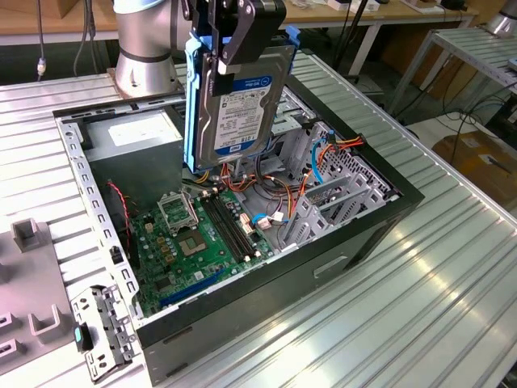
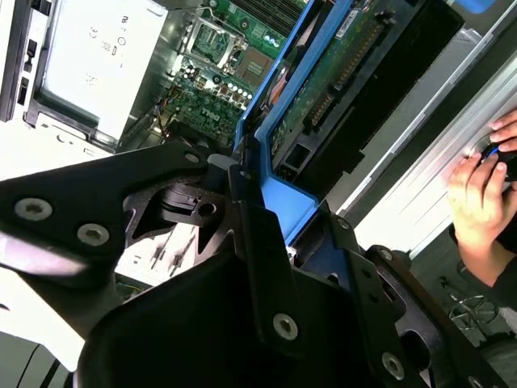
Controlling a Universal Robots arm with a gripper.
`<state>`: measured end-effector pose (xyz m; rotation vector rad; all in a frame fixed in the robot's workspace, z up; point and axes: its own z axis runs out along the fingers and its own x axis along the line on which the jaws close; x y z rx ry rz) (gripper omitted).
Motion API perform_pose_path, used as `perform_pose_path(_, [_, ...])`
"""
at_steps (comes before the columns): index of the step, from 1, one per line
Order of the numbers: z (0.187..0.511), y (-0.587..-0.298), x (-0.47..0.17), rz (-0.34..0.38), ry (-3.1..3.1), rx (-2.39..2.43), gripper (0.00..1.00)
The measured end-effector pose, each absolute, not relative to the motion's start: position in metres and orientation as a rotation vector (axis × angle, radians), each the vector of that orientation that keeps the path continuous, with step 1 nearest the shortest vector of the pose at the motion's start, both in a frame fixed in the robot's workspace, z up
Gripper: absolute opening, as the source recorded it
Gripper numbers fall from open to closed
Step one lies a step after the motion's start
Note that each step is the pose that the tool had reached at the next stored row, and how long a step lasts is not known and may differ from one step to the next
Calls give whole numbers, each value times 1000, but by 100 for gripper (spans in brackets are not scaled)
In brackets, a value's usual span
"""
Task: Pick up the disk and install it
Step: 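Insert the disk into the insertion slot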
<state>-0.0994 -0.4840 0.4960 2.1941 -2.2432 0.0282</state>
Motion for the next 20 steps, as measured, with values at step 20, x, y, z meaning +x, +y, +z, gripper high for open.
perform_pose_path(20, [495,-493,-73,31,-2241,2192,37])
